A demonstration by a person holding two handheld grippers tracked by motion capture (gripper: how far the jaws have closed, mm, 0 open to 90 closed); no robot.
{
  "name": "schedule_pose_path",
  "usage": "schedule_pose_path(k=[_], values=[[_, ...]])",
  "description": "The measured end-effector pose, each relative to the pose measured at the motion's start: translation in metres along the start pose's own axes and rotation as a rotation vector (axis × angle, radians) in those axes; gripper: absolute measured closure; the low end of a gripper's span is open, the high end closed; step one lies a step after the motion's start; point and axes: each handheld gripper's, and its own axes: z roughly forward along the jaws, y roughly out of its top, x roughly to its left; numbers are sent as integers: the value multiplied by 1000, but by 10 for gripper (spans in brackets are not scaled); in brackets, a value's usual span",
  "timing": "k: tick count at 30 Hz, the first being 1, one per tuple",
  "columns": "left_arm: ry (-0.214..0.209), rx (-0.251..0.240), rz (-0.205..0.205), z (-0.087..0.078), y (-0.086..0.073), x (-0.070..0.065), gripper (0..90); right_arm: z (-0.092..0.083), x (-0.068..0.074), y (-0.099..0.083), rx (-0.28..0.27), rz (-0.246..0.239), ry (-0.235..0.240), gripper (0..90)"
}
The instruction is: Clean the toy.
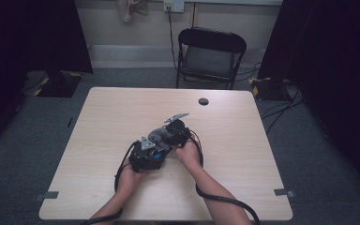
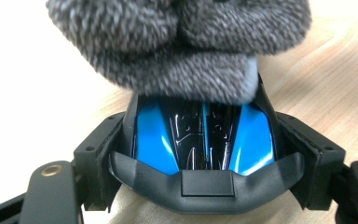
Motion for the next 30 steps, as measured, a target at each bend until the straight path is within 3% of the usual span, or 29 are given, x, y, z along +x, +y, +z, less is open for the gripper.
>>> schedule_pose_path(k=[30], values=[[5, 1, 8, 0, 0, 1, 242, 18, -34, 4, 11, 72, -91, 710]])
